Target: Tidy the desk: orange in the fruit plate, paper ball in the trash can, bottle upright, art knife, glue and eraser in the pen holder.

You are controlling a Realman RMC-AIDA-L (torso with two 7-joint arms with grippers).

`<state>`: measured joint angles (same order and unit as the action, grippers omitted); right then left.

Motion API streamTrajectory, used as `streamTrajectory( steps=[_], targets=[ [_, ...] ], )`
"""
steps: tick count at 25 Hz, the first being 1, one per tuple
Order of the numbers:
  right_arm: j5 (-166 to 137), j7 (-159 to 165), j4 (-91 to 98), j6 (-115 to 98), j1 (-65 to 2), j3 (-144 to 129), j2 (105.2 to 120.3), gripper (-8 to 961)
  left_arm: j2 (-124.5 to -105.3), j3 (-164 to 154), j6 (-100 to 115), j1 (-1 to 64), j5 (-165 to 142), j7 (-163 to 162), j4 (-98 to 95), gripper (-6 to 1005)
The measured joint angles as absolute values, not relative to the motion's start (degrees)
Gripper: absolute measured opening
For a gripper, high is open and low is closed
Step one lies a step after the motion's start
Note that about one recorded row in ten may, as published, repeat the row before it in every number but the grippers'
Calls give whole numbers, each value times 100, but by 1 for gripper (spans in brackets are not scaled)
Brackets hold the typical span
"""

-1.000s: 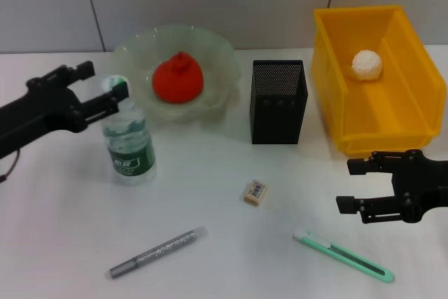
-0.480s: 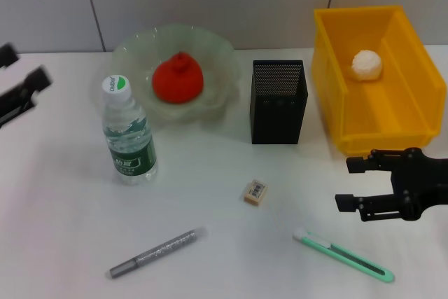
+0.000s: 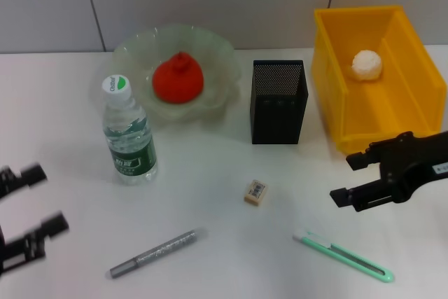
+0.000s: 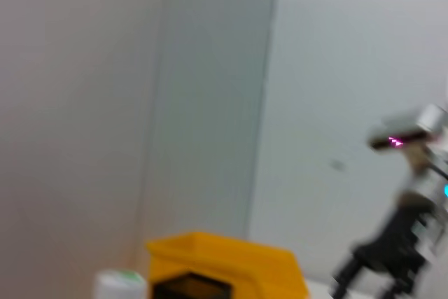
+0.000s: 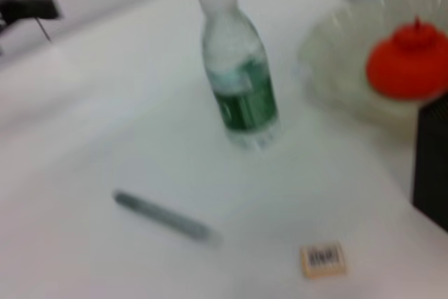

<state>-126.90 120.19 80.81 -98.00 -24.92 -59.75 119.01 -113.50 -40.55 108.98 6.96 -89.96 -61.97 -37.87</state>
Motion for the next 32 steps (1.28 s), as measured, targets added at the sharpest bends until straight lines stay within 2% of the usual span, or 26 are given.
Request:
streamTrajectory(
  steps=[2, 3, 5, 6, 11, 32],
  targets=[
    [-13163, 12735, 8603, -9930, -2635, -6419, 11902, 684, -11345, -4054, 10963, 673, -9148, -6083, -3744, 795],
    [-13631, 13368, 8924, -10183, -2909, -6767, 11901, 683, -11372, -4055, 10998, 617, -9375, -5868, -3717, 795],
    [-13865, 13659, 8977, -10379, -3095, -6892, 11900, 682, -11393, -4055, 10998, 590, -9470, -5774, -3708, 795],
    [-14313, 14151, 8950, -10746, -3515, -7154, 11906, 681, -11393, -4055, 10998, 590, -9470, -5774, -3708, 794],
    [-15029, 15044, 8427, -10749, -4095, -8090, 11929, 678, -11374, -4089, 11000, 571, -9511, -5719, -3633, 793],
    [-15058, 15580, 6933, -9153, -4517, -9656, 11966, 665, -11408, -3992, 10881, 644, -9510, -5572, -3418, 794]
  ],
)
